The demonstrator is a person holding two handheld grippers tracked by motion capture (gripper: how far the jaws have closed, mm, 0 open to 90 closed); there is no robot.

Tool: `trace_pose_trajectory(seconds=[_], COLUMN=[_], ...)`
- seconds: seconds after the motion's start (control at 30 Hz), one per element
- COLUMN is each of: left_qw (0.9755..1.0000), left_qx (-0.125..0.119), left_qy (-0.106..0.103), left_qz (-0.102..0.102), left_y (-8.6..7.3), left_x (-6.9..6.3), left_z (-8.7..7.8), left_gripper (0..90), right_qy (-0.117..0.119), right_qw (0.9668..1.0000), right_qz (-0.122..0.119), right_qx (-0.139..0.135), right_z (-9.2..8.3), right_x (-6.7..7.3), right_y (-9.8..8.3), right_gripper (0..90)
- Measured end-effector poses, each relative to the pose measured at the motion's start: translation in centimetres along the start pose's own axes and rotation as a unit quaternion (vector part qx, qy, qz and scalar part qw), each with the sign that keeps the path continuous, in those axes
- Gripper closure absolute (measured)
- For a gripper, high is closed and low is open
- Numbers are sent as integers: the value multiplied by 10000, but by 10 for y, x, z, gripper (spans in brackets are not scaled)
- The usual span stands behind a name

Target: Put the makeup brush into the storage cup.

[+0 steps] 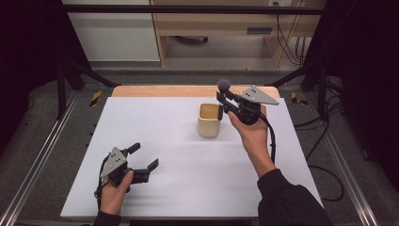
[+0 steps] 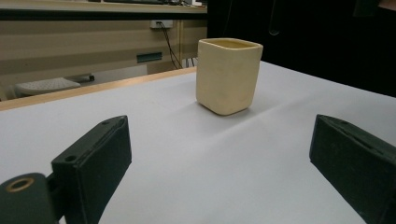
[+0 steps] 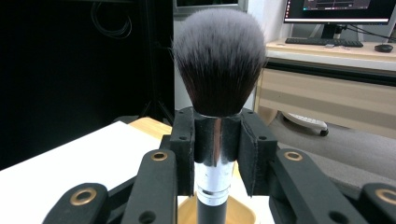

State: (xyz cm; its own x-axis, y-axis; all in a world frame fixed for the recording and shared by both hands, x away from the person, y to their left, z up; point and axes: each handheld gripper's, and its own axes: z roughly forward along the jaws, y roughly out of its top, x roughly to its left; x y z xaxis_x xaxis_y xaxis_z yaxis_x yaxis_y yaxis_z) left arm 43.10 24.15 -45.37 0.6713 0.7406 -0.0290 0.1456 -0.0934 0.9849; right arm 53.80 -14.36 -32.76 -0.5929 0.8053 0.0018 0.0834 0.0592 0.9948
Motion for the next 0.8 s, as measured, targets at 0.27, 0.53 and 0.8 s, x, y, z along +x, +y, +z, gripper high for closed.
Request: trace_pose_trajectory(seconds=[0.27,0.53,0.8], left_qw=[9999,9999,9998], left_qx=[-77,-79,-109], left_qy=[-105,-120,-155], left_qz=[22,43,94], left_y=[-2,-3,-3], left_x=[0,-2,-4], left_z=[0,2,2], left_gripper=[47,45,43], right_qy=[-43,-53,-72], right_qw=[9999,9999,9999], right_qz=[44,-94,-93], right_qx=[-142,-135,-106], right_z=[7,22,32], right_x=[-6,-6,-6], right_y=[10,10,6], right_gripper=[701,701,701])
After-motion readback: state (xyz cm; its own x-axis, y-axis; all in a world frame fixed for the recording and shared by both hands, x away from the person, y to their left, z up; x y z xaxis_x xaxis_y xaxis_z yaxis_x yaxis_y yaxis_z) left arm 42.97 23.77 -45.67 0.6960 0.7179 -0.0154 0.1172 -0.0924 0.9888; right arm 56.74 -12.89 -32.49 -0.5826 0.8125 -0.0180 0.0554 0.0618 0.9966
